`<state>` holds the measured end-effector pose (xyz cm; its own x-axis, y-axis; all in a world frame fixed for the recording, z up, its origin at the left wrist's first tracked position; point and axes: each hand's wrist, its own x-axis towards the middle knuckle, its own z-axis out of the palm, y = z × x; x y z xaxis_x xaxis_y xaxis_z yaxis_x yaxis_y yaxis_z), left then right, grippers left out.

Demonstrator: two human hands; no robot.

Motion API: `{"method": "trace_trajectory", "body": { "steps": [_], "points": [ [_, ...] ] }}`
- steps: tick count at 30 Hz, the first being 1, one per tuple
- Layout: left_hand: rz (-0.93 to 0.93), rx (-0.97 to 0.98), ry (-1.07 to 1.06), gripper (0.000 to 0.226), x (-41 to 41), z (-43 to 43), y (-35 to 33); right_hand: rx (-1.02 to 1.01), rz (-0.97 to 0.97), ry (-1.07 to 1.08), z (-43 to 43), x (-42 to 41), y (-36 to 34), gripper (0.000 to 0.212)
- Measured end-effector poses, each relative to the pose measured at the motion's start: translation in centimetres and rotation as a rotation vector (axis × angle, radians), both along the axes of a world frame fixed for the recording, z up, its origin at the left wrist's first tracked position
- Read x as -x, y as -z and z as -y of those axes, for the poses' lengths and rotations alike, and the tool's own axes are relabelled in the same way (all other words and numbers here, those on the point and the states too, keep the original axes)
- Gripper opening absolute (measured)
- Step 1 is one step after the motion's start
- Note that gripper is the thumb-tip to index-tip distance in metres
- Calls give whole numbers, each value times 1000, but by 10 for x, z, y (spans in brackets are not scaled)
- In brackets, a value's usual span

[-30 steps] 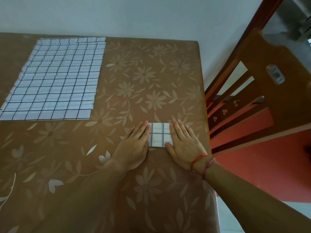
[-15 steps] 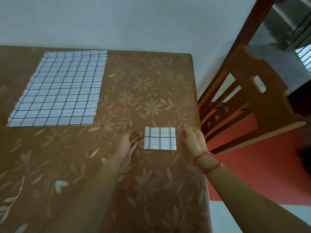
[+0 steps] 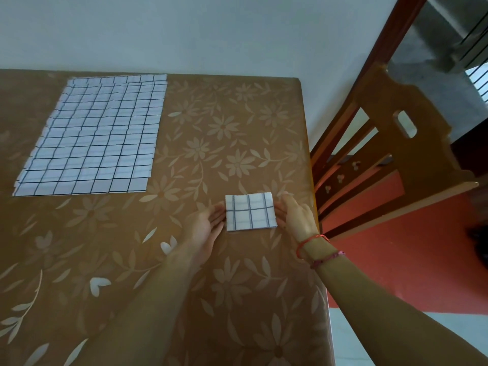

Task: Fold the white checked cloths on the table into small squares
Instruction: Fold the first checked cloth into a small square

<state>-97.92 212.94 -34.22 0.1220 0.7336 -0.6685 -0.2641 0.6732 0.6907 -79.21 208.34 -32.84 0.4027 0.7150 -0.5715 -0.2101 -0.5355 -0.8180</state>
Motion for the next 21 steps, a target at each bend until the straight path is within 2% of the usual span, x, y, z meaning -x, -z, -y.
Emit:
{"method": "trace_trajectory", "body": {
  "steps": [3, 9, 13, 17, 21],
  "points": [
    [7, -8, 4, 20, 1, 1, 1, 2, -5, 1, -2, -1, -1, 45],
    [-37, -33, 14, 24, -1, -6, 7, -22, -41, 29, 4, 4, 4, 34],
    [-50, -44, 24, 24, -2, -7, 8, -37, -41, 25, 7, 5, 7, 39],
    [-50, -48, 25, 28, -1, -6, 8, -29, -57, 41, 5, 4, 9, 33],
    [-57, -48, 25, 28, -1, -6, 7, -39, -38, 27, 5, 4, 12, 34]
  ]
}}
